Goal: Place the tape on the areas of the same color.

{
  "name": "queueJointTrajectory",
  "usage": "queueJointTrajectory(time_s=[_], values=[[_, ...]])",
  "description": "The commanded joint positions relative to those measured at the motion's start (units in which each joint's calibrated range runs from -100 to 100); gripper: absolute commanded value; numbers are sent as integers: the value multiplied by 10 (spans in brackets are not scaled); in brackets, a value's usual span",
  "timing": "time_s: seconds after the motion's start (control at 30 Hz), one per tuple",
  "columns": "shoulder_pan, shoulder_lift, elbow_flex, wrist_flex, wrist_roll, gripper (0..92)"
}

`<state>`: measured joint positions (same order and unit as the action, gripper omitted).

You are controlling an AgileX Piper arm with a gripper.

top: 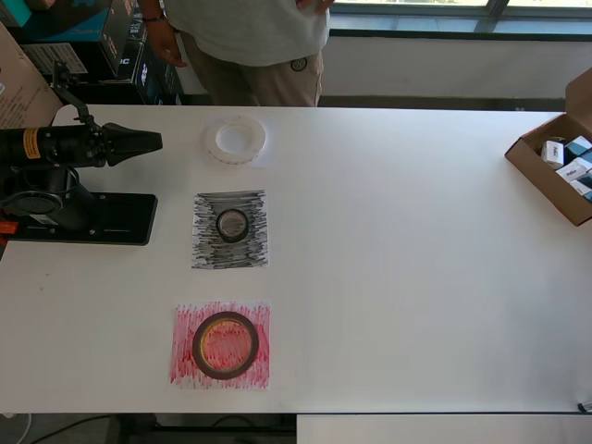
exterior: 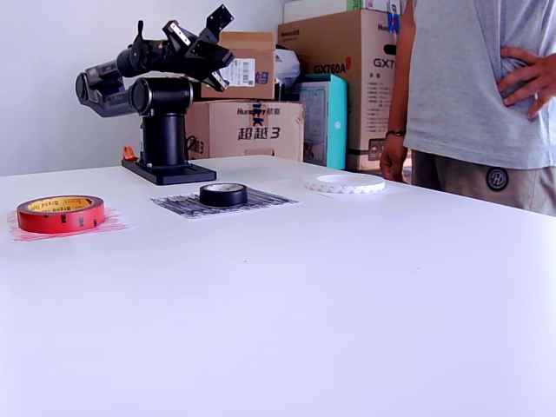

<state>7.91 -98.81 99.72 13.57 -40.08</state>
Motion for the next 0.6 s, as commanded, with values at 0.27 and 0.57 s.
queueJointTrajectory(time_s=[0.27,0.57], values=[[-2,-3,-3,64,2,2],[-2,-3,-3,64,2,2]])
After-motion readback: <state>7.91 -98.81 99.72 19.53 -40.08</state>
